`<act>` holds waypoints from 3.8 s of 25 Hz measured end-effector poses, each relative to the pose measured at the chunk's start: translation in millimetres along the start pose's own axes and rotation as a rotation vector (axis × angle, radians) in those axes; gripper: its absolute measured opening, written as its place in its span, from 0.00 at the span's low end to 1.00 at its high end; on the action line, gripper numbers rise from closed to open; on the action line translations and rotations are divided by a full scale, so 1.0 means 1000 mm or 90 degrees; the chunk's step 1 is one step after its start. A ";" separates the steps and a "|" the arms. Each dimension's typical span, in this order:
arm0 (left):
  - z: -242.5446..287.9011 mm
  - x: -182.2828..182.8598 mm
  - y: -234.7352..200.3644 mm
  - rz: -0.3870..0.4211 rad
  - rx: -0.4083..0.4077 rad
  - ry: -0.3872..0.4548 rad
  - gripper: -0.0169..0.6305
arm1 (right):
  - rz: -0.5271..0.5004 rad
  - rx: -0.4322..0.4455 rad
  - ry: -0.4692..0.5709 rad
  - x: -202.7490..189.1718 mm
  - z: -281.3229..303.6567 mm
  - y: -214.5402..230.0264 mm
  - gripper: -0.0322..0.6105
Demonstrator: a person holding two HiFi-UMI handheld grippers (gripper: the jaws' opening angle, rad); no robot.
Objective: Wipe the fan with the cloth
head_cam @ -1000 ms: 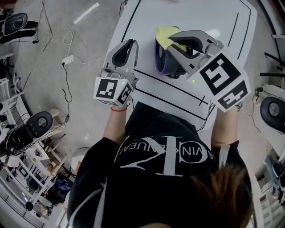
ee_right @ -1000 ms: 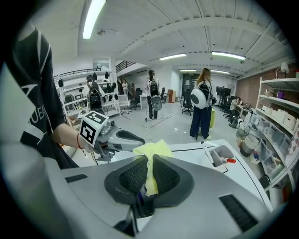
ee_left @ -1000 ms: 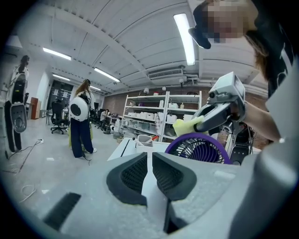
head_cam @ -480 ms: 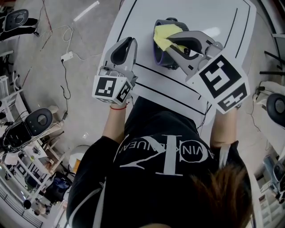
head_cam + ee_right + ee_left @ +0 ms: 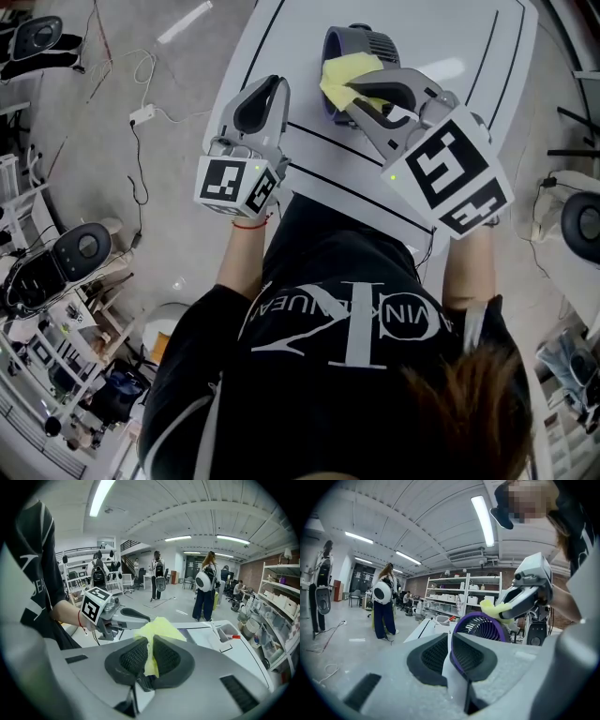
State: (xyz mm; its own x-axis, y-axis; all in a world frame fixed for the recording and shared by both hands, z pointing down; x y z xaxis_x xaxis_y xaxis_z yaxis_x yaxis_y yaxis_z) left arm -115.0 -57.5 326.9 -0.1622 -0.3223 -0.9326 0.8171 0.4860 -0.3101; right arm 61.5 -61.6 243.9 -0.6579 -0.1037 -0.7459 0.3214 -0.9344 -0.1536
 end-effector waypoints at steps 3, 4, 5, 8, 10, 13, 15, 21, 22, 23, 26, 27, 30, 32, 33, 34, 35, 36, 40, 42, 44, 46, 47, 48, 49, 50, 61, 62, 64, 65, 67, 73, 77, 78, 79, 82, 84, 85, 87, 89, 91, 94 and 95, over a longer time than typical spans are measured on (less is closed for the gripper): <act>-0.008 -0.001 0.005 -0.002 0.005 0.003 0.09 | -0.006 -0.012 0.004 -0.002 -0.003 -0.008 0.10; -0.010 -0.001 0.007 -0.003 0.007 0.005 0.09 | -0.007 -0.014 0.006 -0.003 -0.004 -0.010 0.10; -0.012 -0.002 0.008 -0.003 0.008 0.006 0.09 | -0.008 -0.014 0.007 -0.004 -0.004 -0.012 0.10; -0.021 -0.004 0.013 -0.002 0.014 0.011 0.09 | -0.014 -0.016 0.005 -0.007 -0.004 -0.022 0.10; -0.027 -0.005 0.017 -0.001 0.017 0.014 0.09 | -0.022 -0.021 0.001 -0.011 -0.004 -0.030 0.10; -0.036 -0.008 0.023 0.000 0.019 0.015 0.09 | -0.032 -0.035 0.000 -0.016 -0.003 -0.042 0.10; -0.042 -0.009 0.026 0.001 0.022 0.015 0.09 | -0.037 -0.039 -0.003 -0.018 -0.002 -0.050 0.10; -0.052 -0.011 0.033 0.004 0.034 0.017 0.09 | -0.071 -0.048 -0.025 -0.025 0.007 -0.065 0.10; -0.053 -0.012 0.034 0.004 0.036 0.017 0.09 | -0.077 -0.051 -0.026 -0.026 0.009 -0.067 0.10; -0.054 -0.014 0.036 0.005 0.038 0.016 0.09 | -0.081 -0.053 -0.028 -0.029 0.011 -0.069 0.10; -0.057 -0.016 0.039 0.012 0.037 0.014 0.09 | -0.094 -0.063 -0.038 -0.035 0.019 -0.074 0.10; -0.061 -0.017 0.037 0.014 0.035 0.012 0.09 | -0.099 -0.067 -0.042 -0.035 0.023 -0.079 0.09; -0.076 -0.016 0.030 0.020 0.027 0.007 0.09 | -0.107 -0.076 -0.058 -0.033 0.037 -0.097 0.09; -0.073 -0.008 0.027 0.029 0.011 0.011 0.09 | -0.110 -0.088 -0.069 -0.034 0.042 -0.101 0.09; -0.068 -0.004 0.027 0.034 0.001 0.012 0.09 | -0.111 -0.094 -0.075 -0.035 0.043 -0.100 0.09; -0.064 0.000 0.027 0.037 -0.009 0.014 0.10 | -0.111 -0.098 -0.080 -0.037 0.043 -0.100 0.09; -0.060 0.004 0.027 0.041 -0.017 0.014 0.10 | -0.110 -0.102 -0.085 -0.038 0.044 -0.099 0.09; -0.057 0.006 0.027 0.043 -0.026 0.013 0.10 | -0.109 -0.107 -0.090 -0.039 0.046 -0.099 0.09; -0.053 0.004 0.019 0.047 -0.071 -0.021 0.11 | -0.100 -0.132 -0.112 -0.040 0.055 -0.104 0.09; -0.049 -0.003 0.015 0.026 -0.102 -0.056 0.14 | -0.103 -0.136 -0.119 -0.040 0.058 -0.110 0.10; -0.040 -0.011 0.014 0.004 -0.141 -0.101 0.20 | -0.095 -0.131 -0.113 -0.041 0.058 -0.115 0.10; -0.031 -0.022 0.017 0.011 -0.186 -0.152 0.20 | -0.069 -0.123 -0.097 -0.041 0.052 -0.119 0.10; -0.028 -0.027 0.019 0.026 -0.207 -0.174 0.20 | -0.055 -0.122 -0.089 -0.041 0.048 -0.121 0.10; -0.025 -0.032 0.022 0.046 -0.226 -0.191 0.19 | -0.041 -0.121 -0.083 -0.043 0.044 -0.124 0.10; -0.023 -0.036 0.025 0.070 -0.246 -0.207 0.17 | -0.030 -0.123 -0.082 -0.045 0.039 -0.127 0.10; -0.021 -0.041 0.029 0.095 -0.269 -0.224 0.17 | -0.019 -0.126 -0.084 -0.048 0.034 -0.130 0.10; 0.002 -0.103 0.067 0.248 -0.337 -0.338 0.22 | 0.149 -0.177 -0.129 -0.096 -0.004 -0.154 0.10; 0.004 -0.107 0.071 0.262 -0.327 -0.340 0.21 | 0.160 -0.181 -0.129 -0.099 -0.008 -0.156 0.10; 0.006 -0.115 0.075 0.298 -0.310 -0.335 0.16 | 0.175 -0.188 -0.134 -0.101 -0.010 -0.159 0.10; 0.006 -0.117 0.076 0.323 -0.304 -0.330 0.13 | 0.180 -0.190 -0.138 -0.101 -0.010 -0.160 0.10; 0.005 -0.118 0.079 0.379 -0.294 -0.316 0.09 | 0.189 -0.194 -0.144 -0.101 -0.012 -0.161 0.10; 0.003 -0.114 0.081 0.401 -0.283 -0.294 0.06 | 0.229 -0.208 -0.148 -0.106 -0.022 -0.156 0.10; 0.003 -0.121 0.085 0.378 -0.277 -0.293 0.06 | 0.257 -0.216 -0.142 -0.117 -0.021 -0.152 0.10; 0.003 -0.122 0.086 0.372 -0.277 -0.292 0.06 | 0.258 -0.217 -0.143 -0.118 -0.020 -0.151 0.10; 0.002 -0.122 0.086 0.367 -0.279 -0.292 0.06 | 0.258 -0.218 -0.143 -0.117 -0.019 -0.150 0.10; 0.004 -0.123 0.094 0.365 -0.292 -0.289 0.06 | 0.251 -0.219 -0.147 -0.116 -0.017 -0.145 0.10; 0.004 -0.126 0.101 0.364 -0.298 -0.284 0.06 | 0.250 -0.216 -0.148 -0.117 -0.016 -0.142 0.10; 0.004 -0.128 0.104 0.360 -0.296 -0.280 0.06 | 0.250 -0.215 -0.148 -0.118 -0.016 -0.142 0.10; 0.004 -0.130 0.107 0.352 -0.290 -0.271 0.06 | 0.254 -0.214 -0.149 -0.121 -0.017 -0.142 0.10; 0.003 -0.130 0.110 0.350 -0.283 -0.268 0.06 | 0.260 -0.219 -0.149 -0.122 -0.018 -0.141 0.10; 0.004 -0.133 0.115 0.348 -0.277 -0.275 0.06 | 0.268 -0.224 -0.142 -0.122 -0.018 -0.141 0.10; 0.006 -0.138 0.123 0.339 -0.275 -0.288 0.12 | 0.271 -0.224 -0.131 -0.120 -0.014 -0.139 0.10; 0.008 -0.138 0.125 0.334 -0.276 -0.288 0.13 | 0.269 -0.224 -0.132 -0.120 -0.013 -0.137 0.10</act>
State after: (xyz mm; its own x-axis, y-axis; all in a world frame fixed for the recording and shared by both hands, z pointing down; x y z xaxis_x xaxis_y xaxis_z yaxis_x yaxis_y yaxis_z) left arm 13.7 41.7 418.7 0.4973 -0.2167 -0.8401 0.4224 0.9063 0.0163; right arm 104.7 83.3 346.1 -0.5314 -0.5406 -0.6523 0.7684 -0.6317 -0.1025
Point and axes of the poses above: the fingertips, and each gripper's own axes: z forward along the fingers, y to its right, x out of its top, the point moved 8 cm from there along -z, backward along the fingers, and after that the axes turned 9 degrees about -z, right-handed, at the moved point
